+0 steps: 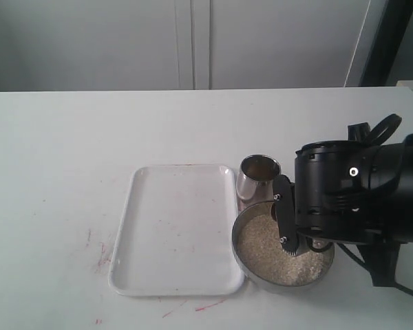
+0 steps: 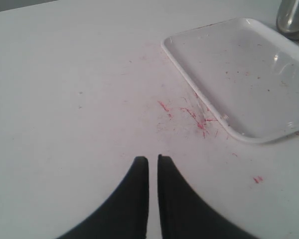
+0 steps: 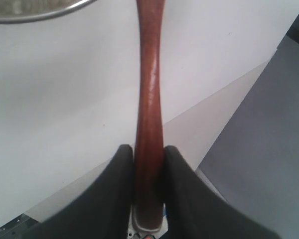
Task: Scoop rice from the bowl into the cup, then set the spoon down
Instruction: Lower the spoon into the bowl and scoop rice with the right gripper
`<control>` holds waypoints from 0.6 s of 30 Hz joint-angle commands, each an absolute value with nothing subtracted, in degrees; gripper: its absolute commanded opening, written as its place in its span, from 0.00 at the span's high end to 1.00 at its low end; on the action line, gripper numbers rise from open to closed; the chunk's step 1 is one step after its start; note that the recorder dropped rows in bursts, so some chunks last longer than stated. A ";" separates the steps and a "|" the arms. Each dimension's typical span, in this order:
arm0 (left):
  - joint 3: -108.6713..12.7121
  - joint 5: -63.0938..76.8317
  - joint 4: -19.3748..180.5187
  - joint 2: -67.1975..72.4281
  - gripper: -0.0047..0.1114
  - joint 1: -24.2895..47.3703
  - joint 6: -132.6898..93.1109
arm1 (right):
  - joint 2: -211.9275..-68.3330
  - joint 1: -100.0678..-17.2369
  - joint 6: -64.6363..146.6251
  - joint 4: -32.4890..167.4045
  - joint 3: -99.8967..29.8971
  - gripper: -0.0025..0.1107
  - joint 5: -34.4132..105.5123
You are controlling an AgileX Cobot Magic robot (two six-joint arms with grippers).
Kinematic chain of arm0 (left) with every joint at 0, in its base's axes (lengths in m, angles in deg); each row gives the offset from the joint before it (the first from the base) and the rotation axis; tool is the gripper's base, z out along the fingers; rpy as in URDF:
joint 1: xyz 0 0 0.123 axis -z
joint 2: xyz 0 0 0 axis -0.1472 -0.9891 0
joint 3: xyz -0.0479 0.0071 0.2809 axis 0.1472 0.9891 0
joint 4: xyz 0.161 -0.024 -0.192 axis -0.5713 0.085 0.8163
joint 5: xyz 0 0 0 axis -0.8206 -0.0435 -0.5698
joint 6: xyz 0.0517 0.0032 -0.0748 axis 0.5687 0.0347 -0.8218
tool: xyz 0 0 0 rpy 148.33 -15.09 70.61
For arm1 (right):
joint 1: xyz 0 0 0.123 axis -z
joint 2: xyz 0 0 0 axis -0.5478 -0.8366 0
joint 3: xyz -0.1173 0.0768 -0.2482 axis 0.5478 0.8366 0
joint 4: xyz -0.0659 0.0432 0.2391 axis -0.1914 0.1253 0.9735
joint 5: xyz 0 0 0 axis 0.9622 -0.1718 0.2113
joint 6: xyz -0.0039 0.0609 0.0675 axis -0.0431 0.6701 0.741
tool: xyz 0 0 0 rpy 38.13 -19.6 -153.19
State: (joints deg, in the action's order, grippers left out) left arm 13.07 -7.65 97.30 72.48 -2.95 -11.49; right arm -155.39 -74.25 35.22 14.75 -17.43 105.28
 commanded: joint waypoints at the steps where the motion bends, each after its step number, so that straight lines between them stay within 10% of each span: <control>1: 12.71 -7.71 97.71 72.43 0.84 -2.55 -11.60 | -155.27 -74.33 36.29 13.83 -17.33 0.98 105.51; 18: 12.71 -7.71 97.71 72.43 0.84 -2.55 -11.60 | -159.05 -74.33 37.84 17.26 -17.33 0.98 104.62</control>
State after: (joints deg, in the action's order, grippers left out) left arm 13.07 -7.65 97.30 72.48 -2.95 -11.49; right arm -158.97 -74.25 37.40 16.21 -17.43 104.79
